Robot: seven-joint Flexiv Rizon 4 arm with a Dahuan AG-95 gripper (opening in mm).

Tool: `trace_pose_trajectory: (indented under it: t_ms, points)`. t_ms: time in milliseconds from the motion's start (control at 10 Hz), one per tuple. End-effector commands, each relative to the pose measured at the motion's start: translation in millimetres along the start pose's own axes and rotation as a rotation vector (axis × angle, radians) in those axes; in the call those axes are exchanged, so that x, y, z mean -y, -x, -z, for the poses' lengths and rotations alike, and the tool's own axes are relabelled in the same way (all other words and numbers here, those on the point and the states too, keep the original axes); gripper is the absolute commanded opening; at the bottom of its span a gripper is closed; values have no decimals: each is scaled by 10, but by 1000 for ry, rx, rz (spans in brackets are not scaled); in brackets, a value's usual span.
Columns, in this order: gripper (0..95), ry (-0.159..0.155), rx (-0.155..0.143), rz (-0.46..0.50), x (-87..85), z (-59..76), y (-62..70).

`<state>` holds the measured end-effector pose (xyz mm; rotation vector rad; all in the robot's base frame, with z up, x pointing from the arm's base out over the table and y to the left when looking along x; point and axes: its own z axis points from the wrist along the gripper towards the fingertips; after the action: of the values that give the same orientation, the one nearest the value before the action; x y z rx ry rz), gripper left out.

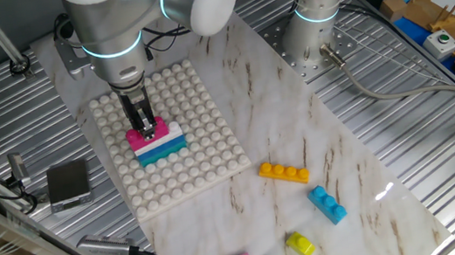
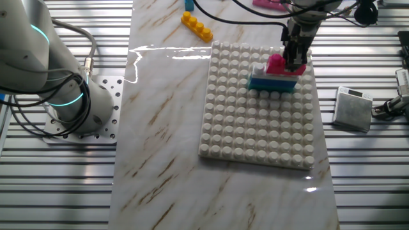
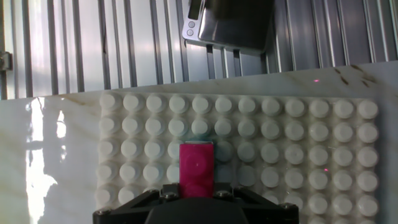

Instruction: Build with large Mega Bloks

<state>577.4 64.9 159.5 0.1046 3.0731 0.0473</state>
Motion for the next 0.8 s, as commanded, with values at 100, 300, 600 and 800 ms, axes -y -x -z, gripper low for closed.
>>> trace_pose_trajectory:
  t_ms: [100, 300, 600, 800]
  points:
    - [0, 2, -3, 3, 11, -14, 6]
    - [0, 3, -2, 5, 35, -45, 13]
    - [0, 8, -9, 7, 49, -67, 19]
    - [0, 13, -9, 14, 66, -90, 20]
